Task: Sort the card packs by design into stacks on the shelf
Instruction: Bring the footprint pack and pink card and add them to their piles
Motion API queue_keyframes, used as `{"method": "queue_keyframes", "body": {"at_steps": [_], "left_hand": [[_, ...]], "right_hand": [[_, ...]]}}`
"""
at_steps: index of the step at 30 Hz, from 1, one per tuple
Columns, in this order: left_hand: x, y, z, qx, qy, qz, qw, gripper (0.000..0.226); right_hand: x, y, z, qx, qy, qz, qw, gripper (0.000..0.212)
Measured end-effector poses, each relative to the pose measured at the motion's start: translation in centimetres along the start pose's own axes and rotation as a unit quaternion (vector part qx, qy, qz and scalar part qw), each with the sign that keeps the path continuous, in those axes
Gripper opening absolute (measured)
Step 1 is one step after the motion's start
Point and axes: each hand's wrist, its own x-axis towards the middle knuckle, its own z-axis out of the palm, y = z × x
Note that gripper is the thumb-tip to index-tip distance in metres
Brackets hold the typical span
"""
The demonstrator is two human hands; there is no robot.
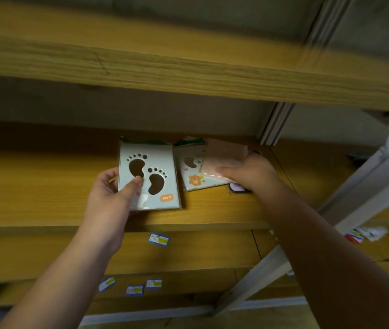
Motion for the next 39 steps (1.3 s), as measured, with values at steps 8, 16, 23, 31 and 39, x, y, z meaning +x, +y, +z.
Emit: {"method": "queue_keyframes", "body": {"at_steps": [8,16,23,31,39], "left_hand": [[-0.6,0.6,0.5,0.001,-0.023,-0.006,1.0,0.037],[-1.3,0.9,1.2,-0.02,-0.017,0.011,1.0,0.037],[-1.7,0.8,1.6,-0.021,-0.002,0.018,1.0,0.033],[-4.4,0.1,3.9,-0.006,0.003,0.024,1.0,0.032],[-12.0,-1.2,7.1,-0.009,0.01,0.039,0.999,0.029]], "right_hand": [[-0.4,-3.3,0.5,-0.18,0.028,0.021,0.983,0.133],[0.1,-1.8,-1.0,0.122,-0.079,0.094,0.985,0.057],[-2.1,-0.6,-1.4,0.368,0.007,0.081,0.926,0.026],[-9.7,4.2,-2.5,0.486,0.003,0.01,0.874,0.01],[-17.1,11.0,-5.7,0.532,-0.041,-0.075,0.842,0.015]]}}
